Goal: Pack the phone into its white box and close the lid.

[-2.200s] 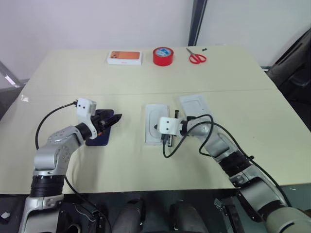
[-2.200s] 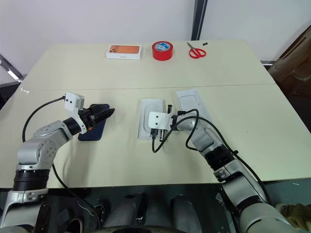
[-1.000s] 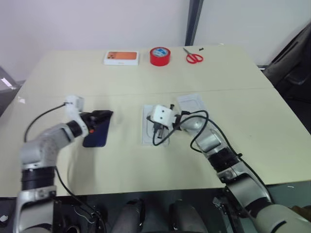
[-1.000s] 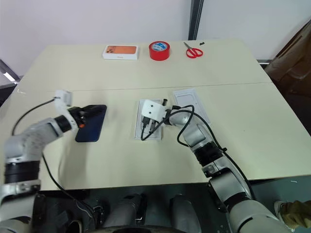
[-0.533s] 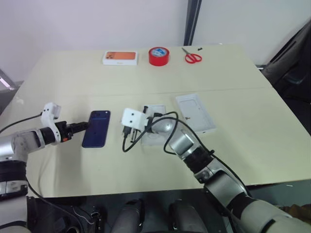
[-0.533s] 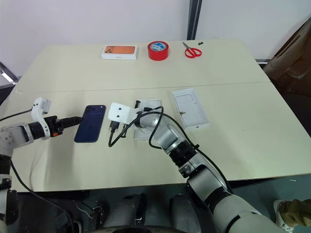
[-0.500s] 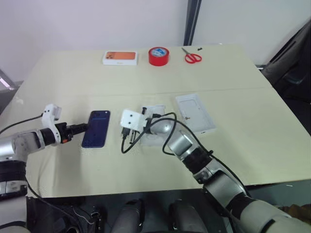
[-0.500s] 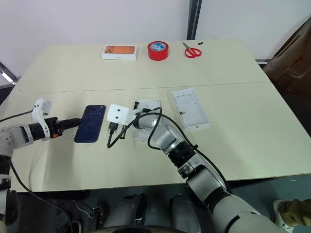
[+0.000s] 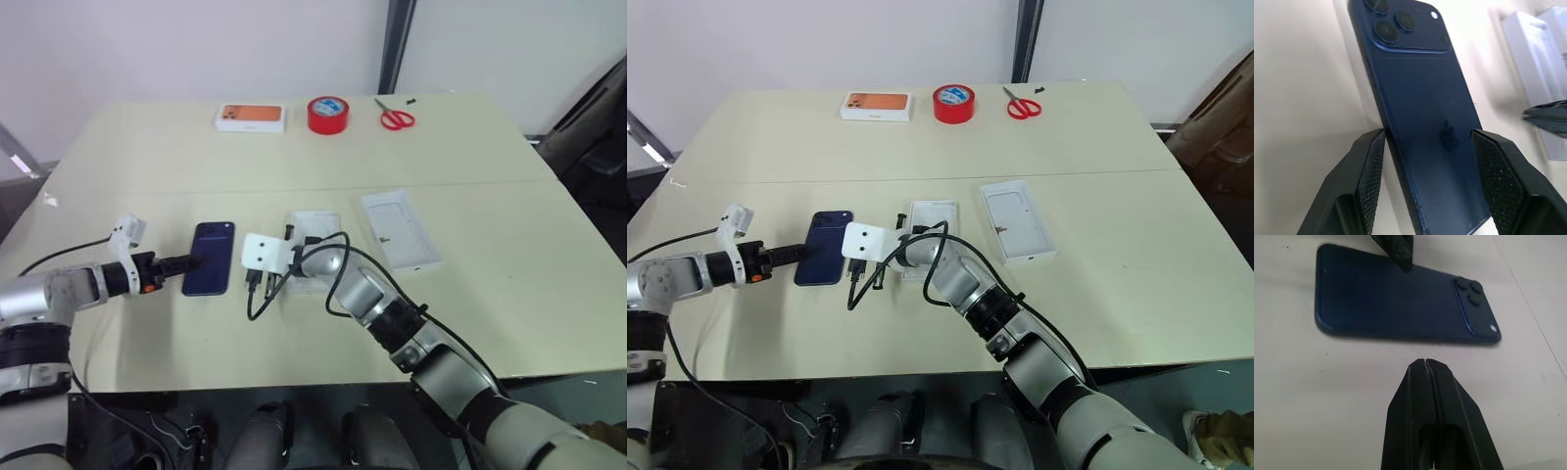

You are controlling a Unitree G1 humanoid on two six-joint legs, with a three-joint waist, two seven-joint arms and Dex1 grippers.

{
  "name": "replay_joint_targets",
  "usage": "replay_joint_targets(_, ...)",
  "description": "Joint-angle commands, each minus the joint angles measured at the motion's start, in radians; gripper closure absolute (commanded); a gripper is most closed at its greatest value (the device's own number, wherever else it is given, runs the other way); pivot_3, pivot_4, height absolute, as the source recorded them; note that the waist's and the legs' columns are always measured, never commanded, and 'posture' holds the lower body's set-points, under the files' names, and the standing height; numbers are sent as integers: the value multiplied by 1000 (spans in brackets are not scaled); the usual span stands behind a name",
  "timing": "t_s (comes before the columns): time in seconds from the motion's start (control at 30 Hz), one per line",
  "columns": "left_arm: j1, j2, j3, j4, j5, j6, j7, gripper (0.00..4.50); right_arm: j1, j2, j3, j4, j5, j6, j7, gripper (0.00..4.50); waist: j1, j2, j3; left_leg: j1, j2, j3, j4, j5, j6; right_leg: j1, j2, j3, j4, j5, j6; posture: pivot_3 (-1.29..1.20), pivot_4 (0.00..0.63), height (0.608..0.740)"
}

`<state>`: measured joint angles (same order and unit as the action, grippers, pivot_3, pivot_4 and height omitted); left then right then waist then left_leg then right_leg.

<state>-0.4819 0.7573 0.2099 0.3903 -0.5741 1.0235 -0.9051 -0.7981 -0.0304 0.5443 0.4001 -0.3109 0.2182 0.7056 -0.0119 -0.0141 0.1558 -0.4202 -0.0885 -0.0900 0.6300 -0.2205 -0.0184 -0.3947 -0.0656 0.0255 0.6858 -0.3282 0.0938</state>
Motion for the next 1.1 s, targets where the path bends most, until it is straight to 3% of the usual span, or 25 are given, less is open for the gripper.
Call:
replay_joint_targets(0.03,23,-52,-98,3,12,46,-32,1569,-15,-4,2,9,-9,-4,1,4478,2,0,0,0,0,0,0,0,0,0,0,0,0,0,0,0,150,734)
replay_joint_targets(0.47,-1,-116,-94,6,46,37,-19,1569,-34,4,29,116,-54,-13,-2,4478,5,2,-3,5,-1,-1,0,0,1,6,-1,0,-1,0,0,0,150,734)
replay_joint_targets(0.8,-5,-228,-99,-70,-4,152,11,1569,-25,-5,48,124,-79,-23,16,4478,17,7,-9,6,-2,-2,0,-1,2,8,-1,0,-1,0,0,0,150,734)
replay_joint_targets(1.1,-35,-202,-5,-10,-19,149,35,1569,-23,-16,36,125,-82,-29,16,4478,13,6,-9,6,-2,-2,-1,-1,2,7,-1,0,-2,0,0,0,150,734)
